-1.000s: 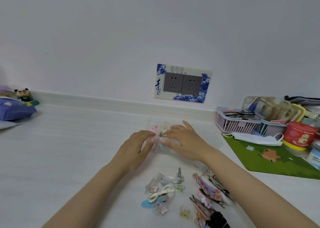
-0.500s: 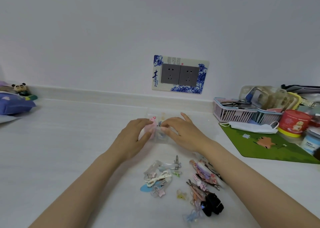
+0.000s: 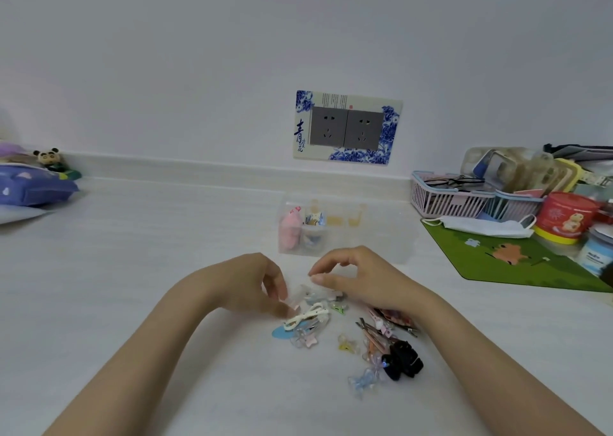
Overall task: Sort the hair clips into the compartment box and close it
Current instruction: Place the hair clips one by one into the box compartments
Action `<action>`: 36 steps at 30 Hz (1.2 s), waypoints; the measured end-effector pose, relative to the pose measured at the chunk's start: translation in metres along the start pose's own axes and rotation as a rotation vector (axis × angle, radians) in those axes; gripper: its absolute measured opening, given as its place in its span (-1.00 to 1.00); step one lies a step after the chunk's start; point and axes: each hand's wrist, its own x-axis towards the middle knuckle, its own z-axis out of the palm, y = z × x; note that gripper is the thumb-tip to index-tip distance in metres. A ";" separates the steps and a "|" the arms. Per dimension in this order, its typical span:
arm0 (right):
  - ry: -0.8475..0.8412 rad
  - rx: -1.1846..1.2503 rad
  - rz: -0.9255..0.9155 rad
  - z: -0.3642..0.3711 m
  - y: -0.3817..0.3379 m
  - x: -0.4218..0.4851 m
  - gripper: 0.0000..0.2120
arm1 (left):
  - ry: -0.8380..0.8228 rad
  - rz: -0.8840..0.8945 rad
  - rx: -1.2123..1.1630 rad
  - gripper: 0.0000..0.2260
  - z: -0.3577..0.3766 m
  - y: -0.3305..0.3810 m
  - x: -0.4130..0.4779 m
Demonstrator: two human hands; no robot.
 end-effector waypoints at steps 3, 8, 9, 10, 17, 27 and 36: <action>0.029 0.026 -0.007 0.002 0.002 -0.002 -0.84 | 0.063 0.020 -0.049 -0.91 0.001 -0.006 -0.001; 0.049 0.101 -0.019 0.004 0.002 0.000 -0.71 | 0.149 0.089 -0.450 -0.93 -0.005 -0.007 -0.001; 0.069 0.148 -0.015 0.004 0.002 0.001 -0.72 | 0.158 0.099 -0.535 -0.92 -0.007 -0.005 0.000; 0.096 0.215 -0.009 0.004 0.001 0.002 -0.75 | 0.161 0.109 -0.612 -0.90 -0.008 -0.003 0.000; 0.282 0.795 0.067 -0.010 -0.002 0.001 -0.87 | 0.208 0.180 -0.868 -0.87 -0.016 0.020 0.015; 0.377 0.974 0.133 -0.017 0.006 0.004 -0.88 | 0.259 0.101 -1.368 -0.87 0.005 0.032 0.040; 0.607 0.364 0.121 -0.070 0.012 0.044 -0.86 | 0.392 0.209 -0.702 -0.85 0.007 0.004 0.040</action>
